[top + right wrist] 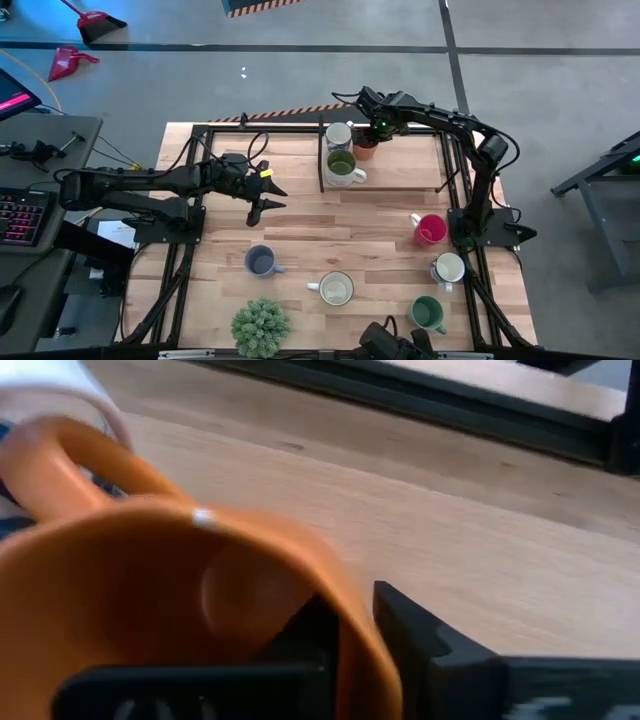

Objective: Place coffee mugs
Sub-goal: Put the orange mug on the shelf

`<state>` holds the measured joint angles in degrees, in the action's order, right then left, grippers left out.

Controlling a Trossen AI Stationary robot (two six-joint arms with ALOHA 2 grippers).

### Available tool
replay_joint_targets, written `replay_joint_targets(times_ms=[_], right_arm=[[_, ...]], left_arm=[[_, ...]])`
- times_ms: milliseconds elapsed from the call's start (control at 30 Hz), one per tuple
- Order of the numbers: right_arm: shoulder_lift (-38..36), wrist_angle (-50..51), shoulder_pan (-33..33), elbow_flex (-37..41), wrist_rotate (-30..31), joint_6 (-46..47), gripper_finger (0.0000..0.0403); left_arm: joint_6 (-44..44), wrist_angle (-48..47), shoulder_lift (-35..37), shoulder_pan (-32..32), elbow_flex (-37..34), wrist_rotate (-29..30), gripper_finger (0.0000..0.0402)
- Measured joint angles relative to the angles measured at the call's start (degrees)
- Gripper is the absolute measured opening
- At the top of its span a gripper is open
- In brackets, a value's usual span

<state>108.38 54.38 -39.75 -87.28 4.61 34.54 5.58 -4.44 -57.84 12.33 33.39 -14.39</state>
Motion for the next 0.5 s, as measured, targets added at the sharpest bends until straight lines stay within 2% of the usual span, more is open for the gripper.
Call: replay_joint_targets(times_ms=[200, 500], right_arm=[[0.0, -0.7, 0.0, 0.0, 0.3, -0.6, 0.0072], [0.0, -1.0, 0.0, 0.0, -0.2, -3.5, 0.0078]], left_arm=[[0.0, 0.0, 0.0, 0.0, 0.0, 0.0, 0.0138], [0.1, 0.0, 0.0, 0.0, 0.0, 0.0, 0.0138]])
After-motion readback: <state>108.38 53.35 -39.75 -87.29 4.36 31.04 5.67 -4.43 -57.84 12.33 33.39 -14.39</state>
